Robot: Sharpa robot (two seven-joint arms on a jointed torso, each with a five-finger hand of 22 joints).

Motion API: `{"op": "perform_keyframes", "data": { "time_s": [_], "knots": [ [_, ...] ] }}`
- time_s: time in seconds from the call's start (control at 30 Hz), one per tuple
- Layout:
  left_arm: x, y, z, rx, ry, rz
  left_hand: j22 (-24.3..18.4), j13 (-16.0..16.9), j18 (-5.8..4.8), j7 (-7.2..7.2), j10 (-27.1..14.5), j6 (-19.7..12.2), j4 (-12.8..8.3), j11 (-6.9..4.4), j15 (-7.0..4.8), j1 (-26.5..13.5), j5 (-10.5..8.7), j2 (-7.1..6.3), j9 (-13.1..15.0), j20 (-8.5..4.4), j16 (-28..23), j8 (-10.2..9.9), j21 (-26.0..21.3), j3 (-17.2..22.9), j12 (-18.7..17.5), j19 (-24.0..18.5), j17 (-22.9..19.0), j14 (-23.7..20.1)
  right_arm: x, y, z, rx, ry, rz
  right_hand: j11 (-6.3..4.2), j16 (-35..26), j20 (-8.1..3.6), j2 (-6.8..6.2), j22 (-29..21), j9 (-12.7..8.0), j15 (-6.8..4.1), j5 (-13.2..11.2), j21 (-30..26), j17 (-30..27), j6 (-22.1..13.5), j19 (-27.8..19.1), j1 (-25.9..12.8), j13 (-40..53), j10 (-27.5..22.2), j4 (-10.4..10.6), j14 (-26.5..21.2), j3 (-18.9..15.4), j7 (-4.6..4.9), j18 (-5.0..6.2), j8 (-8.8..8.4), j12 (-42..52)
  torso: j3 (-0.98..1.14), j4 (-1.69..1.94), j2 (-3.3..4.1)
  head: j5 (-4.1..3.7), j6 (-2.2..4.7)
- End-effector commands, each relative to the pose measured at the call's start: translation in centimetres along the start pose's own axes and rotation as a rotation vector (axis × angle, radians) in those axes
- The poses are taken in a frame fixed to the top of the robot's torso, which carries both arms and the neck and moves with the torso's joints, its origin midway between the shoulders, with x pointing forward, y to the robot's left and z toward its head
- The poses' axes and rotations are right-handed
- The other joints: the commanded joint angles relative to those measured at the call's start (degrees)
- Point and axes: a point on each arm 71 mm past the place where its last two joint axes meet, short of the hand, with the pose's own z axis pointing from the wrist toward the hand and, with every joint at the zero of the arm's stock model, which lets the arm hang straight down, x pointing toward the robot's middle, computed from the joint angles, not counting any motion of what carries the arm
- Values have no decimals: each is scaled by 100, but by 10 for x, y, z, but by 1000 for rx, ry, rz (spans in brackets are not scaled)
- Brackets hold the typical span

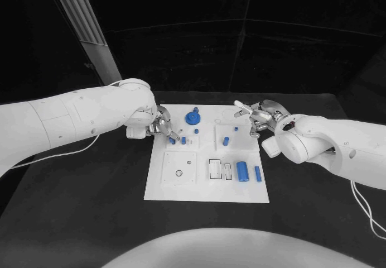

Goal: Assemble the parts on the task board

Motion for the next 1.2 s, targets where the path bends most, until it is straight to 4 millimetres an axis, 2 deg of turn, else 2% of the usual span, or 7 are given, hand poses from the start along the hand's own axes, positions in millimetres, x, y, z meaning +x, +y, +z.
{"op": "perform_keyframes", "data": {
  "time_s": [0.03, 0.3, 0.43, 0.6, 1.03, 1.13, 1.2],
  "knots": [
    [0, 1, 1, -1, -1, 11, 1509, 1506, -38, 11, 617, 19, -2, -16, -19, -10, -49, 12, -5, 6, 17, -27, 23, -21, -29, 596, 1509, 595, 0, 1, 0, -6, 1, -4, -32, 39, -9, 50, 567, -9, -42, 31, 20, 1086, -31, 32, -2, 1221, 310, 2, 251, -31, 8, 24, 31, 22, 0, -3, 1, 6, -1],
    [0, 1, 1, -9, 1, 13, 1509, 1506, -38, -64, 617, 4, -174, -84, -71, 856, 541, 25, 8, -21, 17, 11, 23, 414, -29, 596, 1509, 595, 1, 2, 0, -7, 1, -4, -32, 37, -9, 58, 567, -9, -42, 32, 16, 1083, -32, 31, 4, 1221, 310, 1, 249, -29, 8, 25, 32, 22, 0, 1, 1, 7, -5],
    [0, 1, 1, -11, 0, 16, 1509, 1506, -38, -72, 617, 8, -253, -95, -84, 1159, 640, -24, 14, -40, 17, 31, 23, 624, -29, 596, 1509, 595, 0, 1, 0, -7, 1, -4, -32, 37, -9, 58, 567, -9, -42, 32, 16, 1083, -32, 31, 4, 1221, 310, 1, 249, -29, 8, 25, 32, 22, 0, 1, 0, 6, -12],
    [0, 1, 1, -14, -1, 22, 1509, 1506, -38, -62, 617, 19, -331, -91, -90, 1398, 1266, -189, 35, -55, 17, 74, 23, 955, -29, 596, 1509, 595, 0, 2, 0, -7, 1, -4, -32, 37, -9, 58, 567, -9, -42, 32, 16, 1083, -32, 31, 4, 1221, 310, 1, 249, -29, 8, 25, 32, 22, 0, 0, 0, 7, -13],
    [0, 1, 2, -26, 4, 29, 1509, 1506, -38, -37, 617, 4, -328, -75, -79, 1405, 1311, -292, 80, -54, 17, 136, 23, 1414, -29, 596, 1509, 595, 0, 2, 0, -8, 2, -4, -32, 37, -9, 58, 567, -9, -42, 32, 16, 1083, -32, 31, 4, 1221, 310, 1, 249, -29, 8, 25, 32, 22, 1, -1, 1, 9, -20],
    [1, 2, 2, -30, 8, 32, 1509, 1506, -38, -14, 617, -11, -326, -69, -68, 1321, 1317, -409, 104, -49, 17, 165, 23, 1760, -29, 596, 1509, 595, 1, 2, 0, -8, 3, -4, -32, 37, -9, 58, 567, -9, -42, 32, 16, 1083, -32, 31, 4, 1221, 310, 1, 249, -29, 8, 25, 32, 22, 2, -1, 1, 9, -20],
    [1, 1, 2, -30, 9, 33, 1509, 1506, -38, -12, 617, -11, -179, -45, -56, 1086, 1148, -480, 108, -40, 17, 170, 23, 1780, -29, 596, 1509, 595, 1, 2, 0, -8, 3, -4, -32, 37, -9, 58, 567, -9, -42, 32, 16, 1083, -32, 31, 4, 1221, 310, 1, 249, -29, 8, 25, 32, 22, 2, -2, 1, 7, -22]
  ]
}}
